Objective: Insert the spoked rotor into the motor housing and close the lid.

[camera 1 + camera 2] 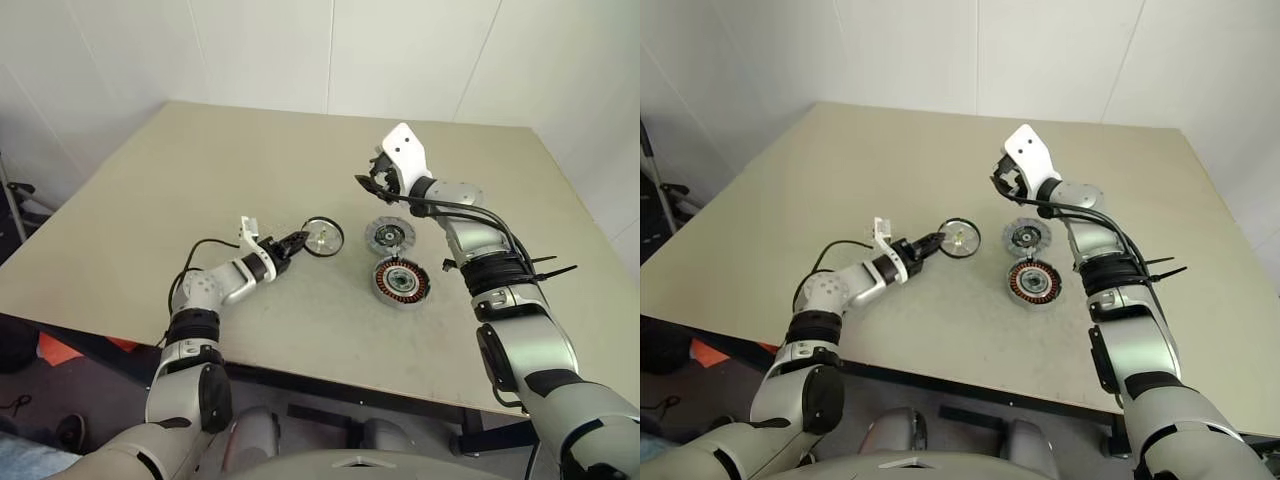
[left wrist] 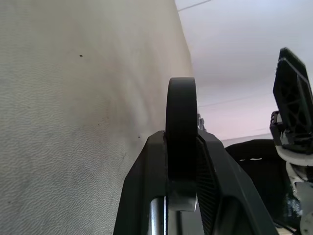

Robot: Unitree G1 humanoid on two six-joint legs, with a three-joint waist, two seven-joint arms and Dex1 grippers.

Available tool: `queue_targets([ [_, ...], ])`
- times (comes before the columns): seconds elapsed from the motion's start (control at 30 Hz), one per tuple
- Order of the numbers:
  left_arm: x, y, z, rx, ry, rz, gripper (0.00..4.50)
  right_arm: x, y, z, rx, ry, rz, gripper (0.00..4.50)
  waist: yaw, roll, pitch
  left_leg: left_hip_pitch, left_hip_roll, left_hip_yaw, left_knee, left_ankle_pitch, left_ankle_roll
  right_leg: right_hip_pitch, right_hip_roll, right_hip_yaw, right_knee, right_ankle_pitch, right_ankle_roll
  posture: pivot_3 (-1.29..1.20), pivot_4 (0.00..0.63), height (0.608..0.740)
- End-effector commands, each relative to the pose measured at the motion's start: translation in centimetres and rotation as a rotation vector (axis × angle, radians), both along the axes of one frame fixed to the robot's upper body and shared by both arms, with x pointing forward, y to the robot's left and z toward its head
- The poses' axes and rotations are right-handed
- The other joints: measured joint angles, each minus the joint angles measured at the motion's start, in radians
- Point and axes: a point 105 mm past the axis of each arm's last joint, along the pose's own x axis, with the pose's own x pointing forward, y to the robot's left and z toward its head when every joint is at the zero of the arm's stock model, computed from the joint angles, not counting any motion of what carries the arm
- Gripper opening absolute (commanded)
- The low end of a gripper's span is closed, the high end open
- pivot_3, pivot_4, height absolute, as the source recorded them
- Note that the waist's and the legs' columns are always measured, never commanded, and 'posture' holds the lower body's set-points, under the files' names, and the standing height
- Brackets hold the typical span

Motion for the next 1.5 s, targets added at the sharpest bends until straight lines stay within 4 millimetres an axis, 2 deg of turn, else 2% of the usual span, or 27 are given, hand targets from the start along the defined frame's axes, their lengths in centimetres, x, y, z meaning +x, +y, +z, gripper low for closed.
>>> queue_targets([
  [0.03, 1.1, 1.2, 1.0, 0.210, -0.190, 0.065, 0.43, 0.2, -0.1, 2.0, -0.002, -0.076, -0.007, 2.26, -0.001, 0.000, 0.000, 0.000, 0.000, 0.000, 0.000, 0.000, 0.000, 0.000, 0.000, 0.000, 0.000, 0.000, 0.000, 0.00, 0.000, 0.740],
  [0.07, 1.3, 1.3, 1.4, 0.255, -0.243, 0.071, 0.43, 0.4, -0.4, 2.0, -0.005, -0.076, -0.022, 2.26, -0.001, 0.000, 0.000, 0.000, 0.001, 0.000, 0.000, 0.000, -0.001, 0.000, 0.000, 0.000, 0.000, 0.000, 0.000, 0.00, 0.000, 0.740],
  [0.17, 1.7, 0.6, 4.2, 0.388, -0.446, 0.050, 0.43, 1.7, -3.1, 2.5, -0.007, -0.082, -0.164, 2.26, -0.002, 0.000, 0.001, 0.001, 0.001, 0.000, 0.000, 0.001, -0.002, 0.000, 0.000, 0.000, 0.001, 0.000, 0.000, 0.00, 0.000, 0.740],
  [0.3, 1.0, -1.9, 7.1, 0.495, -0.680, -0.038, 0.43, 2.7, -6.2, 3.4, -0.015, -0.103, -0.301, 2.26, -0.002, 0.001, 0.001, -0.003, 0.001, 0.000, 0.000, 0.002, -0.003, -0.004, 0.000, 0.000, 0.001, 0.000, 0.000, 0.00, 0.000, 0.740],
  [0.37, 0.2, -3.4, 7.9, 0.571, -0.801, -0.102, 0.43, 3.0, -7.6, 3.9, -0.008, -0.114, -0.363, 2.26, -0.001, 0.001, 0.001, -0.007, 0.001, 0.000, 0.000, 0.003, -0.005, -0.008, 0.000, 0.000, 0.001, 0.000, 0.000, 0.00, 0.000, 0.740],
  [0.47, -0.3, -5.0, 8.4, 0.778, -1.015, -0.183, 0.43, 3.3, -10.1, 4.8, 0.004, -0.142, -0.477, 2.26, 0.000, 0.001, 0.001, -0.014, 0.000, 0.000, 0.001, 0.004, -0.001, -0.013, 0.000, 0.000, 0.001, 0.000, 0.000, 0.00, 0.000, 0.740],
  [0.63, -0.1, -7.6, 8.3, 1.153, -1.406, -0.281, 0.43, 3.2, -13.7, 6.6, 0.108, -0.199, -0.655, 2.26, -0.001, 0.002, 0.002, -0.020, 0.000, 0.000, 0.002, 0.005, -0.001, -0.022, 0.000, 0.000, 0.006, 0.000, 0.001, 0.00, 0.000, 0.740],
  [0.77, 0.4, -9.5, 9.3, 1.294, -1.653, -0.251, 0.43, 3.1, -13.7, 6.6, 0.143, -0.210, -0.672, 2.26, -0.002, 0.003, 0.002, -0.019, 0.000, 0.000, 0.003, 0.006, -0.002, -0.023, 0.000, 0.000, 0.011, 0.000, 0.000, 0.00, 0.000, 0.740],
  [0.9, 0.3, -11.0, 9.8, 1.339, -1.817, -0.234, 0.43, 3.0, -13.8, 6.2, 0.153, -0.206, -0.676, 2.26, -0.004, 0.003, 0.002, -0.017, 0.000, 0.000, 0.003, 0.006, -0.003, -0.023, 0.000, 0.001, 0.015, 0.000, 0.000, 0.00, 0.000, 0.740],
  [1.1, -1.8, -14.3, 8.0, 1.366, -2.112, -0.359, 0.43, 2.9, -13.7, 6.3, 0.167, -0.211, -0.675, 2.26, 0.002, 0.003, 0.002, -0.017, -0.001, 0.000, 0.004, 0.008, -0.004, -0.023, 0.000, 0.001, 0.016, 0.000, 0.000, 0.00, 0.000, 0.740],
  [1.33, -3.4, -16.3, 7.9, 1.281, -2.291, -0.385, 0.43, 3.2, -12.5, 6.5, 0.180, -0.216, -0.657, 2.26, 0.002, 0.003, 0.002, -0.019, 0.000, 0.000, 0.008, 0.007, -0.001, -0.024, 0.000, 0.001, 0.017, 0.000, 0.000, 0.00, 0.000, 0.740],
  [1.5, -4.0, -16.2, 8.0, 1.236, -2.359, -0.385, 0.43, 3.4, -11.8, 7.1, 0.182, -0.229, -0.635, 2.26, 0.002, 0.003, 0.002, -0.019, 0.000, 0.000, 0.009, 0.006, 0.000, -0.024, 0.000, 0.001, 0.019, 0.001, 0.000, 0.00, 0.000, 0.740],
])
